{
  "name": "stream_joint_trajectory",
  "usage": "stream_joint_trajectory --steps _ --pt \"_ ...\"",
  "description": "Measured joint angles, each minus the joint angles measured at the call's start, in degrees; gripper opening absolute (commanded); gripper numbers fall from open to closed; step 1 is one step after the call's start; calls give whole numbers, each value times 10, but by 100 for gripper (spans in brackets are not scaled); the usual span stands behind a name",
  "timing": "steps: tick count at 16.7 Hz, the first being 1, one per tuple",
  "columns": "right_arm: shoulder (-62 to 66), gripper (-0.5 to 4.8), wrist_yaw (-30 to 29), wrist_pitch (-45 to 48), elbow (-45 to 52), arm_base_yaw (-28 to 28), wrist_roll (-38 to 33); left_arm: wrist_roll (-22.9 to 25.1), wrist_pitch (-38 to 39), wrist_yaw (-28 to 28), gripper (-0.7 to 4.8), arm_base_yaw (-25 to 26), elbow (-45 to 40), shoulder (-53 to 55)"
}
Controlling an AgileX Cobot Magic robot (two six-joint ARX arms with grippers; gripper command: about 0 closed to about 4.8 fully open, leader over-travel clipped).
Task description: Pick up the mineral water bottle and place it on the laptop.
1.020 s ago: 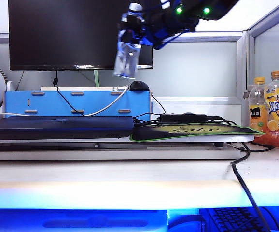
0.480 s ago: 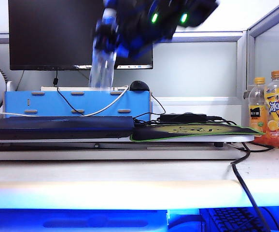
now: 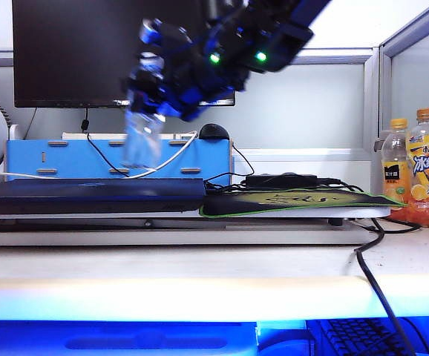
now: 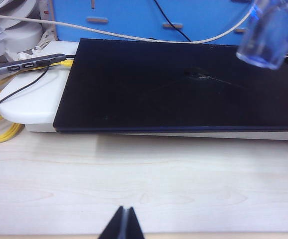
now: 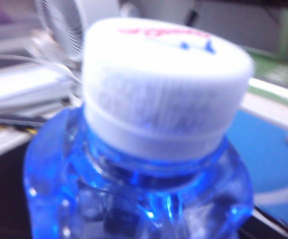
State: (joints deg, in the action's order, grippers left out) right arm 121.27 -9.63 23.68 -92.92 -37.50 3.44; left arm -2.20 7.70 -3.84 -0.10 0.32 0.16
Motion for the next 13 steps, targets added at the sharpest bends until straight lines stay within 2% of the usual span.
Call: stream_joint_trajectory --steps 4,13 --pt "1 93 -7 14 -23 -29 7 0 0 0 -2 0 0 0" --pt "19 94 44 -13 -24 -23 11 0 0 0 -2 0 0 0"
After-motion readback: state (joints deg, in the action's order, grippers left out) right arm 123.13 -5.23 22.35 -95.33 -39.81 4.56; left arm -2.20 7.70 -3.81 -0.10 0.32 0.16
